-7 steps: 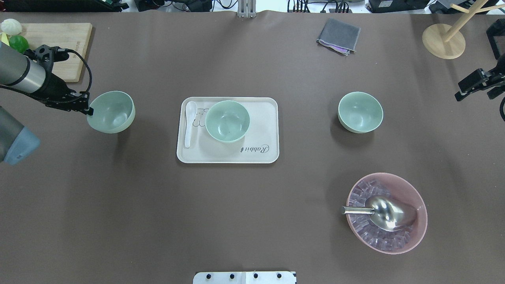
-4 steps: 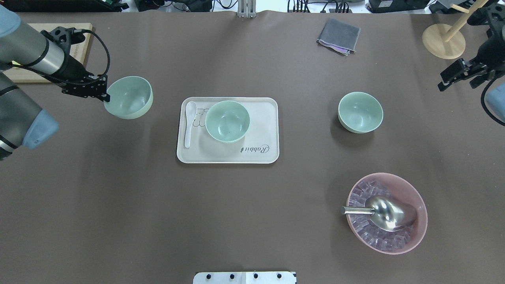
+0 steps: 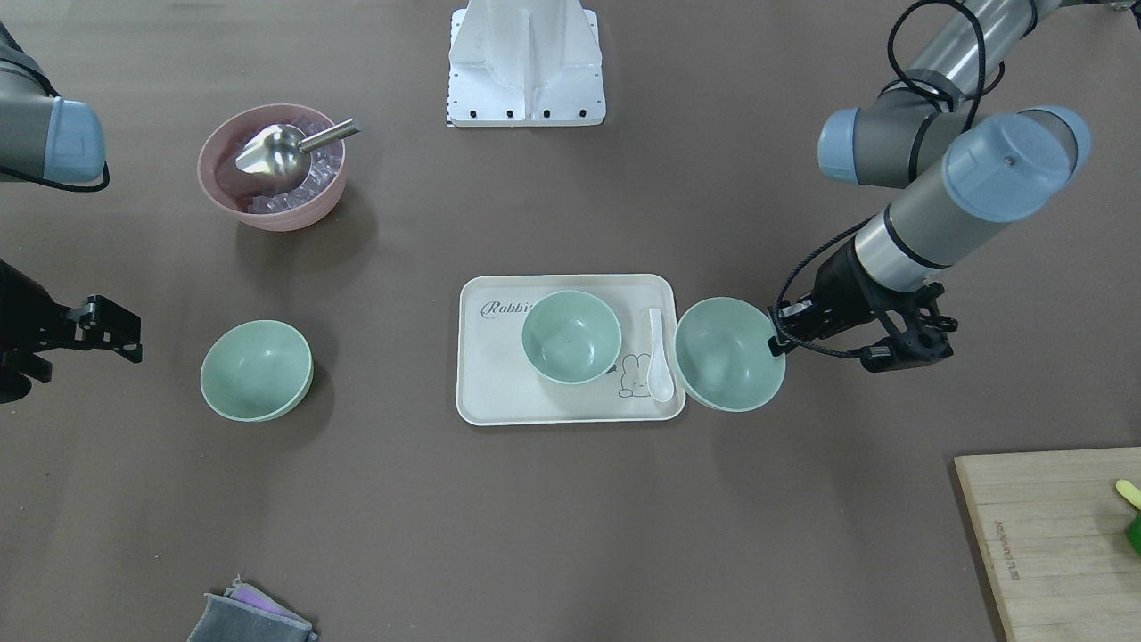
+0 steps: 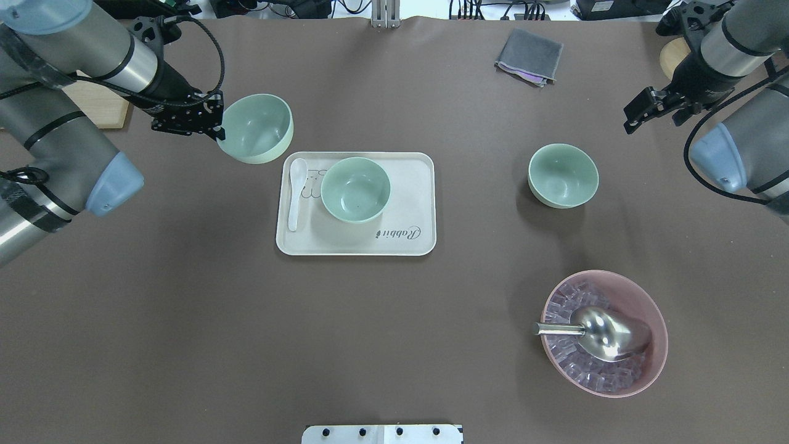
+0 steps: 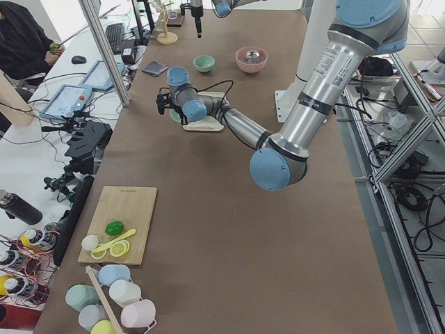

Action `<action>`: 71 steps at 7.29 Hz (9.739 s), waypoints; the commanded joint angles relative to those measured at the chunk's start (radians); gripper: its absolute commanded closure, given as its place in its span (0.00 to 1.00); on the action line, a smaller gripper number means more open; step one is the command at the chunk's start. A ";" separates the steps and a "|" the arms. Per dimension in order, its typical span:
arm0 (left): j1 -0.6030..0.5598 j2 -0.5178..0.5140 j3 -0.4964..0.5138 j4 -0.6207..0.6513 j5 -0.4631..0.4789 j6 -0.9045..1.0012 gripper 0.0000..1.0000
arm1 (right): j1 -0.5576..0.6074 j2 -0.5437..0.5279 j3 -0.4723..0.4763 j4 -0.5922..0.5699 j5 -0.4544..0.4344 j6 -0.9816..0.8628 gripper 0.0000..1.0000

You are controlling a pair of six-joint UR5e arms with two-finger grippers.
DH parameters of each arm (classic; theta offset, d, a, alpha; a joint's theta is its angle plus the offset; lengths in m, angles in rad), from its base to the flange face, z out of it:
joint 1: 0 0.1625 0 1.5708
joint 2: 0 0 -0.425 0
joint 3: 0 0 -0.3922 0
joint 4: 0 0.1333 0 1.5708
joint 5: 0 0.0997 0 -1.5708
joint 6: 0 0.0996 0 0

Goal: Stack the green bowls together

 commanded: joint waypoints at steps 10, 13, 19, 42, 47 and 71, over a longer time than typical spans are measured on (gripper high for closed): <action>0.159 -0.179 -0.004 0.142 0.171 -0.152 1.00 | -0.172 -0.001 -0.087 0.154 -0.072 0.234 0.07; 0.159 -0.179 -0.011 0.142 0.169 -0.152 1.00 | -0.178 0.001 -0.107 0.153 -0.069 0.242 0.69; 0.159 -0.178 -0.015 0.142 0.172 -0.153 1.00 | -0.175 0.007 -0.086 0.156 -0.033 0.239 1.00; 0.295 -0.147 -0.025 0.168 0.350 -0.141 1.00 | -0.084 0.057 -0.081 0.157 0.134 0.243 1.00; 0.295 -0.159 -0.004 0.153 0.350 -0.150 1.00 | -0.084 0.057 -0.081 0.157 0.132 0.243 1.00; -0.090 0.124 -0.125 0.120 0.056 0.310 0.02 | -0.320 0.374 -0.086 0.061 -0.053 0.651 1.00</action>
